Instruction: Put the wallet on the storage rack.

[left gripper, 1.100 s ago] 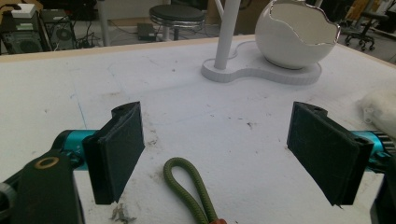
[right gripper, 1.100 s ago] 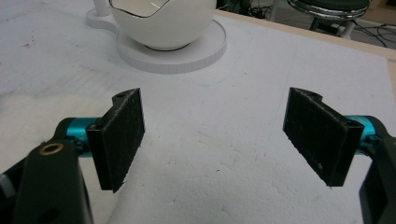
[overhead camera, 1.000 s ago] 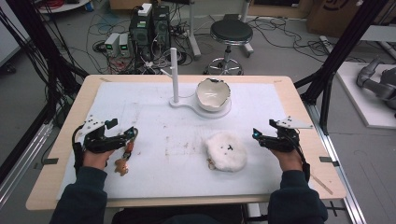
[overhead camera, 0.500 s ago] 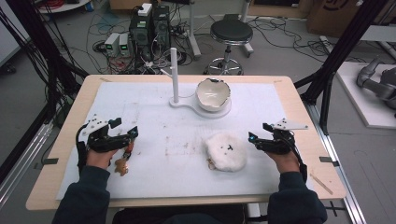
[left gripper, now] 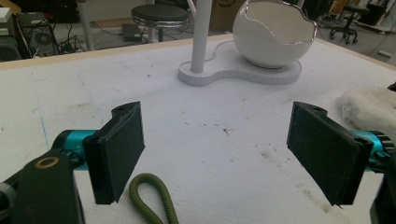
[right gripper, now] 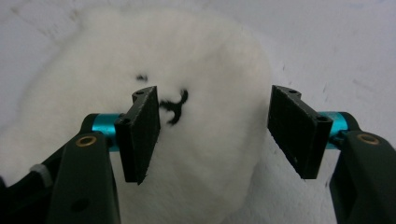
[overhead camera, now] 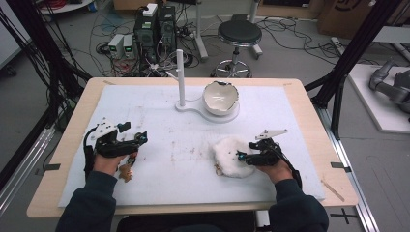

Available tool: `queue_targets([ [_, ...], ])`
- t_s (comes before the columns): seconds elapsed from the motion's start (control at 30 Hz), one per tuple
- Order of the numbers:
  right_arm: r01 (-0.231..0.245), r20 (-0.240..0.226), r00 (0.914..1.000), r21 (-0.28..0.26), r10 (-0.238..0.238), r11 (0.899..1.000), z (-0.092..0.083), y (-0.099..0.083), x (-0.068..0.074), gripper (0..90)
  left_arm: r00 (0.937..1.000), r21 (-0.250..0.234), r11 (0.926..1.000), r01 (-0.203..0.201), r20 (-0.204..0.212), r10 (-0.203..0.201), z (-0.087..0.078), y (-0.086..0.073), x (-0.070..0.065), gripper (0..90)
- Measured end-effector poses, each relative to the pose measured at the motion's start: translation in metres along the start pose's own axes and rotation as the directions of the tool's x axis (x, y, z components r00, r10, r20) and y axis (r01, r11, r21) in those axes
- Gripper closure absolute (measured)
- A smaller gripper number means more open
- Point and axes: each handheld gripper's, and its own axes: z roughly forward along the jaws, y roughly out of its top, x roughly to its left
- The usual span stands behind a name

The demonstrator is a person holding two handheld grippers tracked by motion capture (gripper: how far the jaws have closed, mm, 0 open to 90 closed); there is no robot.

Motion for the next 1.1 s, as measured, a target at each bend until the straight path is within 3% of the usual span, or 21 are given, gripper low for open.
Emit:
queue_targets([
  [0.13,-0.015,-0.001,0.9999,0.047,0.016,0.999,0.005,-0.001,-0.002,33.3,1.0,0.003,1.0,-0.005,0.001,0.005,0.0,0.0,-0.001,18.8],
  [0.23,-0.006,-0.035,0.9994,0.056,0.008,0.998,0.006,0.0,-0.002,44.5,1.0,0.008,1.0,-0.006,0.001,0.006,0.001,0.0,-0.001,18.8],
  [0.27,-0.015,-0.06,0.998,0.065,0.019,0.998,0.005,0.001,-0.002,55.2,1.0,0.009,1.0,-0.004,0.003,0.004,0.002,0.0,-0.001,19.2],
  [0.3,-0.015,-0.06,0.998,0.065,0.019,0.998,0.005,0.001,-0.002,55.2,1.0,0.011,0.9999,-0.004,0.003,0.004,0.002,-0.001,-0.002,19.2],
  [0.37,0.007,-0.059,0.9983,0.059,-0.003,0.998,0.003,0.003,-0.002,68.3,0.9999,0.016,0.9998,-0.006,0.009,0.006,0.003,-0.001,-0.002,19.4],
  [0.4,0.032,-0.052,0.9982,0.045,-0.03,0.998,0.0,0.004,-0.002,75.5,0.9999,0.016,0.9999,-0.004,0.014,0.004,0.004,-0.001,-0.003,19.9],
  [0.47,0.081,-0.062,0.9948,-0.009,-0.082,0.997,-0.004,0.007,0.001,79.7,0.9994,0.014,0.9999,0.002,0.035,-0.002,0.005,0.0,-0.005,22.0],
  [0.5,0.138,-0.071,0.9873,-0.064,-0.142,0.988,-0.007,0.011,0.006,80.7,0.9989,0.015,0.9999,0.007,0.047,-0.008,0.006,0.0,-0.007,23.9],
  [0.53,0.138,-0.071,0.9873,-0.064,-0.142,0.988,-0.007,0.011,0.006,80.7,0.9984,0.015,0.9998,0.013,0.056,-0.014,0.007,0.001,-0.009,23.9],
  [0.57,0.178,-0.089,0.9778,-0.133,-0.19,0.975,-0.01,0.015,0.012,81.0,0.9965,0.016,0.9998,0.015,0.082,-0.016,0.01,0.002,-0.012,24.0],
  [0.6,0.191,-0.089,0.9744,-0.157,-0.207,0.969,-0.011,0.017,0.014,81.0,0.995,0.018,0.9997,0.014,0.099,-0.016,0.011,0.002,-0.014,24.0],
  [0.63,0.191,-0.089,0.9744,-0.157,-0.207,0.969,-0.011,0.017,0.014,81.0,0.9931,0.022,0.9997,0.01,0.116,-0.013,0.013,0.003,-0.018,24.0],
  [0.67,0.211,-0.09,0.969,-0.183,-0.23,0.96,-0.012,0.019,0.018,81.1,0.9905,0.029,0.9995,0.007,0.137,-0.011,0.016,0.004,-0.022,24.3],
  [0.7,0.239,-0.083,0.9614,-0.221,-0.263,0.945,-0.012,0.024,0.024,81.1,0.987,0.037,0.9993,0.007,0.16,-0.013,0.019,0.005,-0.026,24.4],
  [0.77,0.245,-0.089,0.9583,-0.234,-0.272,0.941,-0.012,0.026,0.026,81.2,0.9793,0.046,0.9989,-0.004,0.202,-0.005,0.026,0.006,-0.036,25.1],
  [0.8,0.259,-0.104,0.9501,-0.262,-0.294,0.93,-0.011,0.03,0.032,81.3,0.9744,0.055,0.9983,-0.018,0.225,0.005,0.03,0.006,-0.042,25.4],
  [0.87,0.267,-0.114,0.9442,-0.284,-0.309,0.921,-0.011,0.032,0.037,81.3,0.9684,0.069,0.997,-0.035,0.249,0.017,0.037,0.006,-0.049,26.2],
  [0.93,0.271,-0.119,0.941,-0.296,-0.317,0.916,-0.012,0.033,0.039,81.3,0.9575,0.091,0.9948,-0.045,0.288,0.016,0.046,0.005,-0.057,26.8],
  [1.0,0.288,-0.132,0.9303,-0.316,-0.342,0.904,-0.011,0.036,0.044,81.3,0.9429,0.11,0.9924,-0.055,0.333,0.015,0.055,0.003,-0.066,28.9],
  [1.07,0.293,-0.143,0.9244,-0.325,-0.353,0.899,-0.01,0.038,0.048,81.3,0.9279,0.116,0.991,-0.067,0.372,0.02,0.059,0.002,-0.073,30.5],
  [1.1,0.306,-0.155,0.9148,-0.336,-0.373,0.891,-0.009,0.04,0.054,81.3,0.9187,0.119,0.9898,-0.079,0.394,0.026,0.062,0.001,-0.078,31.7],
])
